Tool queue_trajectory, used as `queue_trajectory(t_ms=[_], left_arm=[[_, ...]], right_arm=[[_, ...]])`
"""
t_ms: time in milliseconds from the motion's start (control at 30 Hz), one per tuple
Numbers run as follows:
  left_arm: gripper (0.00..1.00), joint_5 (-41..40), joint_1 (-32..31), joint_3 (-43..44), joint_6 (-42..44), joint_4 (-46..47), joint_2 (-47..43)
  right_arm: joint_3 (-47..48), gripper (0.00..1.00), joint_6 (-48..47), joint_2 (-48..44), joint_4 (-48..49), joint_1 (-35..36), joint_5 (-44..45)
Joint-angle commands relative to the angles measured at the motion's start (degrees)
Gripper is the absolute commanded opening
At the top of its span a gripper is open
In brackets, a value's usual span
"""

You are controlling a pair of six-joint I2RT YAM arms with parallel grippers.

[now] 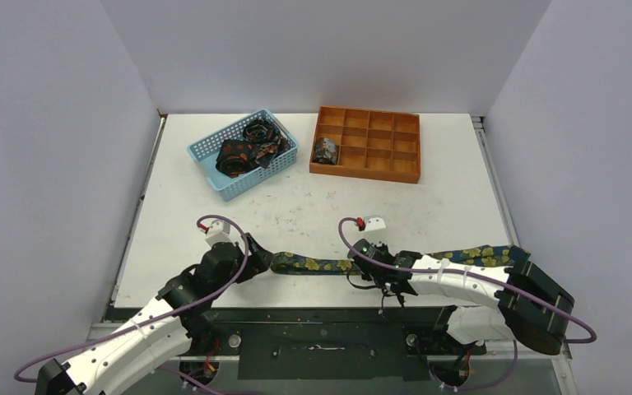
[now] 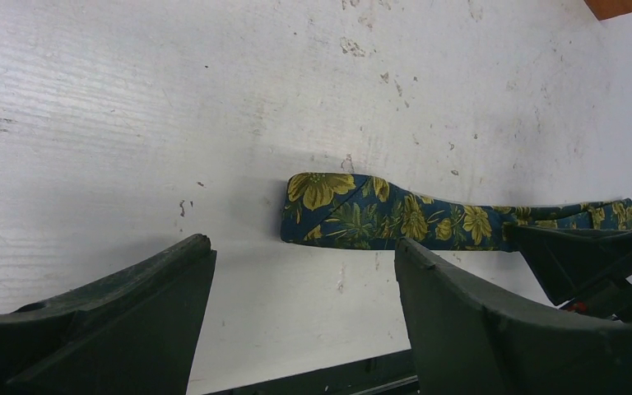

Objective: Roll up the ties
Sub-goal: Flatten out the tie at the center of the board.

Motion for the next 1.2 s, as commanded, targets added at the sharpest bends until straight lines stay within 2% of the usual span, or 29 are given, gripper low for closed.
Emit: queue_trajectory(t_ms=[0,67,100,167,200,267,333,400,433,500,533,633,700,733,1000,1167], left_arm=[[0.78,0.19,0.38,-0.20,-0.13,2.39,-0.59],[0.78,0.31,0.38,-0.20,-0.21,2.48,-0.38],[0.78,0.40,0.38,-0.17,-0.24,2.36,-0.26],[0.78,0.36,0.38,0.14,-0.14,1.80,-0.23],[0.78,0.28,0.38,0.46,-0.01,1.19,-0.35],[0.78,0.00,0.38,1.21,0.33,0.12,-0.85],[0.78,0.01,0.38,2.37,1.01,-0.82,-1.40],[0.78,0.74,0.38,3.62,1.62,-1.15,-1.74],[0.77,1.76,0.38,4.17,1.82,-0.72,-1.69],[0.68,5.49,0.46,4.87,2.69,2.53,-1.23],[0.61,7.67,0.47,5.23,2.71,4.72,-0.61],[0.21,13.49,0.83,5.81,1.37,10.95,2.44],[0.05,16.13,1.33,6.09,0.45,14.53,5.34],[0.00,18.15,1.66,6.06,0.14,16.25,6.89],[0.00,27.89,8.02,4.13,-2.84,28.83,18.37],[0.00,28.45,9.79,3.55,-2.77,28.52,21.51]], right_arm=[[-0.77,0.05,1.75,-2.04,0.73,0.21,0.44],[-0.96,0.05,2.03,-1.81,0.96,0.20,0.65],[-0.69,0.14,2.17,-1.87,0.74,0.20,0.91],[-0.04,0.43,2.51,-2.65,0.15,0.30,1.62],[0.48,0.54,2.72,-3.40,-0.32,0.40,2.23],[2.14,0.66,2.80,-4.93,-1.65,0.44,3.47],[4.01,0.68,2.22,-5.88,-2.75,0.58,4.55],[4.67,0.65,1.40,-7.14,-1.37,0.82,4.22],[4.12,0.58,0.53,-7.91,1.12,0.81,2.54],[1.69,0.38,-1.40,-9.60,8.64,0.55,-3.51],[0.24,0.30,-1.88,-10.06,12.55,0.18,-7.05],[-2.88,0.10,-0.42,-9.53,20.76,-0.79,-13.04],[-3.87,0.05,0.18,-7.06,21.67,-1.29,-13.20],[-4.52,0.05,0.39,-6.08,22.11,-1.44,-13.22],[-11.96,0.05,2.20,-4.42,26.19,-1.65,-13.10],[-14.31,0.05,3.26,-4.90,27.31,-1.36,-13.48]])
